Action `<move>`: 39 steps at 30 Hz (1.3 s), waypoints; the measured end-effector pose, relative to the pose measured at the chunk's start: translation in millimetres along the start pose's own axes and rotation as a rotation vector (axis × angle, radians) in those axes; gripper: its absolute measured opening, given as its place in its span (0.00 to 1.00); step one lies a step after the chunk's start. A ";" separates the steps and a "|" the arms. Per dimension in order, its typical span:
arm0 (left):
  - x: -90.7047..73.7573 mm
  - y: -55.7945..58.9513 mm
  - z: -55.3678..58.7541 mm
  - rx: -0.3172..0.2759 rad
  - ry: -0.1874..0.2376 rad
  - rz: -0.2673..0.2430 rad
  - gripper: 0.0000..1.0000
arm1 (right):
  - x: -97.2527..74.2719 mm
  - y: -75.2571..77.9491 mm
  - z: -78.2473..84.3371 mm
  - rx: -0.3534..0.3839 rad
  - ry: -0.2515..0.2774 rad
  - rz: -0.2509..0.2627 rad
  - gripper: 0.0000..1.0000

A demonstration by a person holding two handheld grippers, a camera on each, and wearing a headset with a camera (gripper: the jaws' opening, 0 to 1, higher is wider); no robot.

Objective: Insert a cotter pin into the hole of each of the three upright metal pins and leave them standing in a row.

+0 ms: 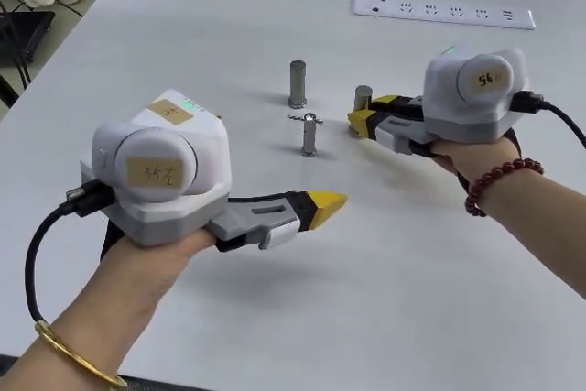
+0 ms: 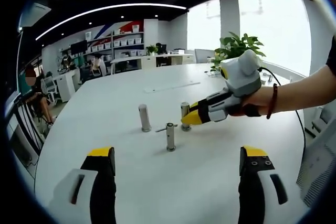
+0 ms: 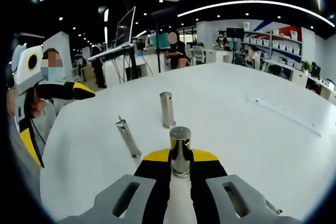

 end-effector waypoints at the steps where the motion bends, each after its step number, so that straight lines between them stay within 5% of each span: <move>1: 0.2 0.1 -0.2 0.001 0.001 0.000 0.98 | -2.7 -0.7 0.9 -0.003 -0.001 0.002 0.07; 21: 3.8 4.1 -6.3 0.016 0.021 0.025 0.96 | -42.9 -26.4 17.6 0.021 -0.017 0.028 0.07; 39: 4.4 9.7 -8.7 0.013 0.028 0.051 0.95 | -62.6 -28.7 35.0 0.017 -0.033 0.043 0.08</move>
Point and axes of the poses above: the centre of the closed fingertips' face, and the gripper's own axes: x roughly forward along the fingers, y roughly to its right, z roughly out of its underside, the point moved 5 cm from there along -x, roughly backward along the fingers, and after that the axes turned 12 degrees about z, right-handed, at the moved point
